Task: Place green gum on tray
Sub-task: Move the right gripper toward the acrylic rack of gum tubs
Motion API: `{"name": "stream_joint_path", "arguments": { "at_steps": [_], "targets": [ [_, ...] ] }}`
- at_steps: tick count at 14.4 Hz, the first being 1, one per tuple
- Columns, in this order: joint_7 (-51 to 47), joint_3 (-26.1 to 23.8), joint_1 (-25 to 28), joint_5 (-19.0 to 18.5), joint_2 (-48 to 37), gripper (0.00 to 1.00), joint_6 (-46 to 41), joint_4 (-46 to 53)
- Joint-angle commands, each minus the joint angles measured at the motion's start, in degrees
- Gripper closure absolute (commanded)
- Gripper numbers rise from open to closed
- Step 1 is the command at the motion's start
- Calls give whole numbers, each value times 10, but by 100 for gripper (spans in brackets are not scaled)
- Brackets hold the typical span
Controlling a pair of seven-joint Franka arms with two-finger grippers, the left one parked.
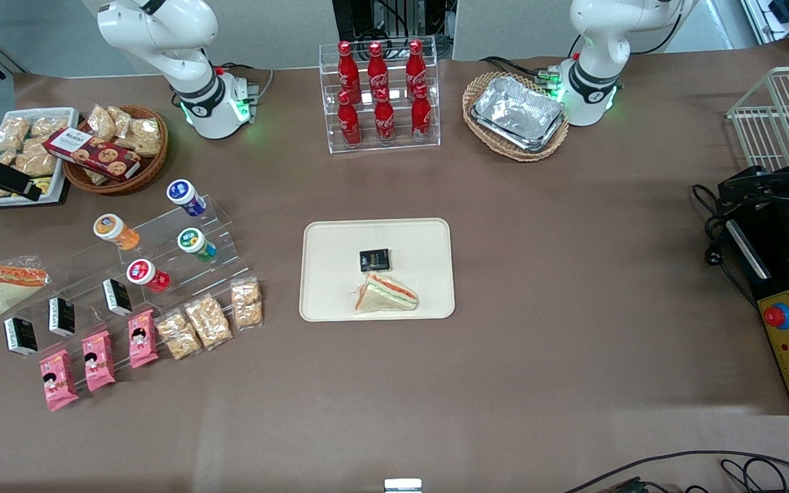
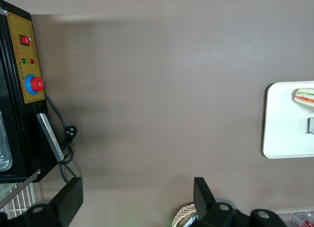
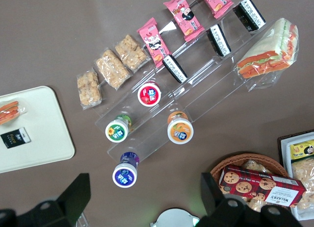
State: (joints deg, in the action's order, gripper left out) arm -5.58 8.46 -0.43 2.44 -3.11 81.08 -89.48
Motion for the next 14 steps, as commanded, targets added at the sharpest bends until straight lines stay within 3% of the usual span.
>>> {"name": "stream_joint_path", "arguments": {
  "at_steps": [1,10,14],
  "targets": [
    [2,-1,-3,-2,0,0,-9,11],
    [0,-17,16,16,20,0,-14,0],
    [-3,-18,32,13,-15,0,-14,-31]
  ]
}}
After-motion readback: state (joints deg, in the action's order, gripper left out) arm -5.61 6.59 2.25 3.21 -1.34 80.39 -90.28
